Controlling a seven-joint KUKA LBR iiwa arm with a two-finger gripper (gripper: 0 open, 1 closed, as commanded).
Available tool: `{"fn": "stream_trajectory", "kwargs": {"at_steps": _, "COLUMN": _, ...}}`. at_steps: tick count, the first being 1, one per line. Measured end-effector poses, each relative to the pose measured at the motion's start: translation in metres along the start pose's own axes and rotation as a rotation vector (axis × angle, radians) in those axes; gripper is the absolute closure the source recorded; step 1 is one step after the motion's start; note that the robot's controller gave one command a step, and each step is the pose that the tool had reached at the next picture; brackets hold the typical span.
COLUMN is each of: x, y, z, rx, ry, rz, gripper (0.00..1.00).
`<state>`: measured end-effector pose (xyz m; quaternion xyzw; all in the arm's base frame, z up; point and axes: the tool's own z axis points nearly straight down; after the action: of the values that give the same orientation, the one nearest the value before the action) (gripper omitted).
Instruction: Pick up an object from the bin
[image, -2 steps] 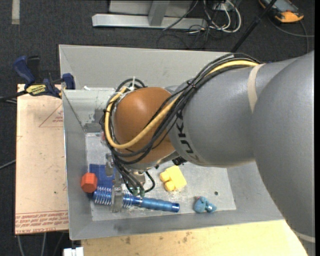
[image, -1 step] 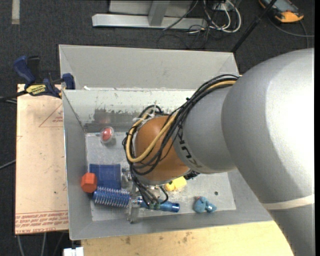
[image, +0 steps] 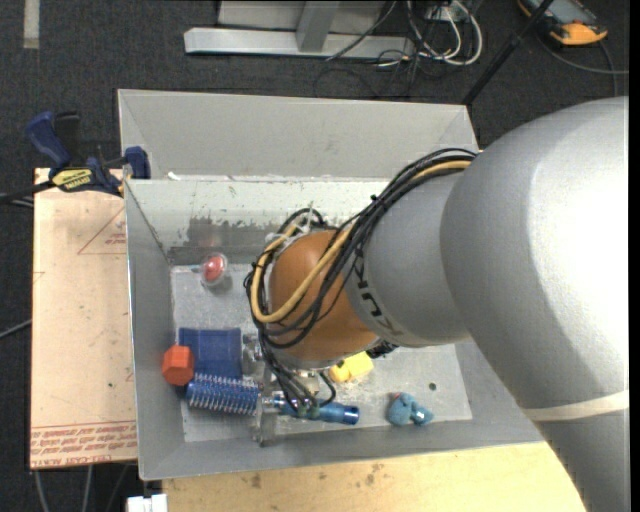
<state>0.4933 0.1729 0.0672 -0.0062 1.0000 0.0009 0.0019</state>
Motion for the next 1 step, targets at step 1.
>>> {"fn": "stream_trajectory", "kwargs": {"at_steps": 1, "x": -0.0005, "y": 0.0004, "z": -0.0002, "rx": -0.002, "ry": -0.001, "rz": 0.002, "gripper": 0.00}}
